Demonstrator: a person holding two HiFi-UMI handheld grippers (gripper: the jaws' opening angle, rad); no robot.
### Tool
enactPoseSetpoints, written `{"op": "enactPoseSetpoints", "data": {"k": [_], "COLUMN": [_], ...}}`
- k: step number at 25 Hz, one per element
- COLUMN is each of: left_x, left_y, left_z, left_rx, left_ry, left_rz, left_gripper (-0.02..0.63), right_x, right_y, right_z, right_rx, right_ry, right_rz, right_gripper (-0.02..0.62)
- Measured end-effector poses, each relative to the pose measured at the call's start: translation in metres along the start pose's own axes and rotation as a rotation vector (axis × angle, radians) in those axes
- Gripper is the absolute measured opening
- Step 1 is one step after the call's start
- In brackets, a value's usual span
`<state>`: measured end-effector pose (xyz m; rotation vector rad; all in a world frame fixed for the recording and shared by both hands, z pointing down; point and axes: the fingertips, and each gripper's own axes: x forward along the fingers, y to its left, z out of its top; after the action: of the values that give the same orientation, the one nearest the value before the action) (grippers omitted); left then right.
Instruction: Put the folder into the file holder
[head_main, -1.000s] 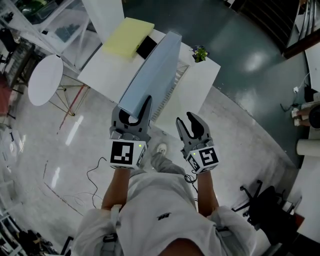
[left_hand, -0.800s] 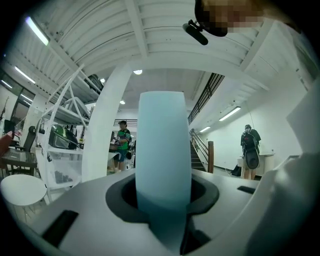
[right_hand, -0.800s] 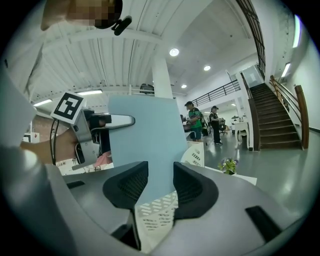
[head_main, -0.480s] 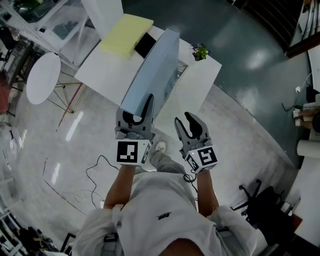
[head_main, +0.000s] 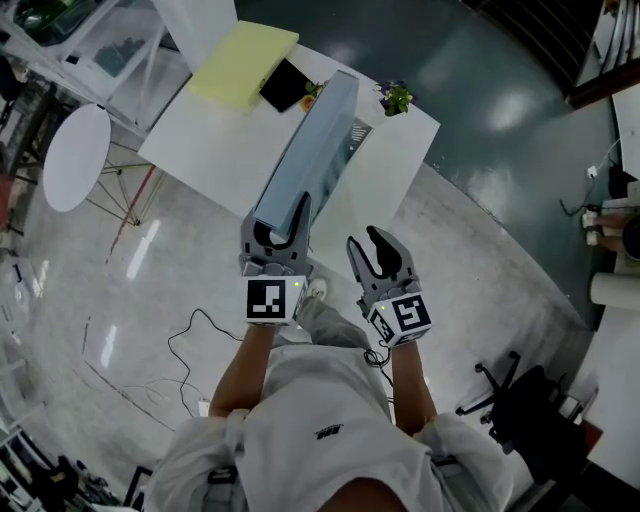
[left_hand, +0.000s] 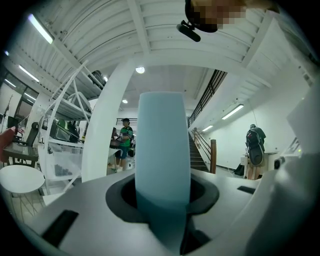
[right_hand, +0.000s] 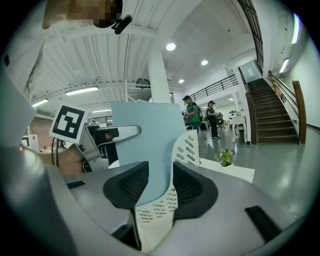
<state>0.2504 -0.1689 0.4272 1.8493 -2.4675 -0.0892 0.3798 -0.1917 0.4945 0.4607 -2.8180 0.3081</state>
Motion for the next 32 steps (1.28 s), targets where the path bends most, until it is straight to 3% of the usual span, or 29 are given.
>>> {"op": "enactPoseSetpoints", "data": {"k": [6,13,19,32], "left_x": [0.005,0.005,0.003,0.002], "left_y": [-0.001,0.000,-0.001,0.002], "left_z": [-0.017,-0.034,-0.052,-0.076], "left_rx": [-0.030,-0.002,0.069,0.084], "left_ry": [0.001,0.020,0.035,0.095], "left_rz": [0.004,0.005,0.006,-0.010], "left_gripper": [0.160,0.164,0.166,0.184], "right_x": [0.004,0.006,0.005,-0.001], "right_y": [-0.003,-0.002,-0.002,0.006], "right_z": [-0.008,-0.012,-0.019,-0.022], "right_rx": [0.002,0.006,0.010,0.006], "right_ry": [0.010,0.019,0.029,0.036], "right_rz": [-0.018,-0.039,-0.065,-0.109], "right_gripper": [0.155,0.155,0.155,0.155]}}
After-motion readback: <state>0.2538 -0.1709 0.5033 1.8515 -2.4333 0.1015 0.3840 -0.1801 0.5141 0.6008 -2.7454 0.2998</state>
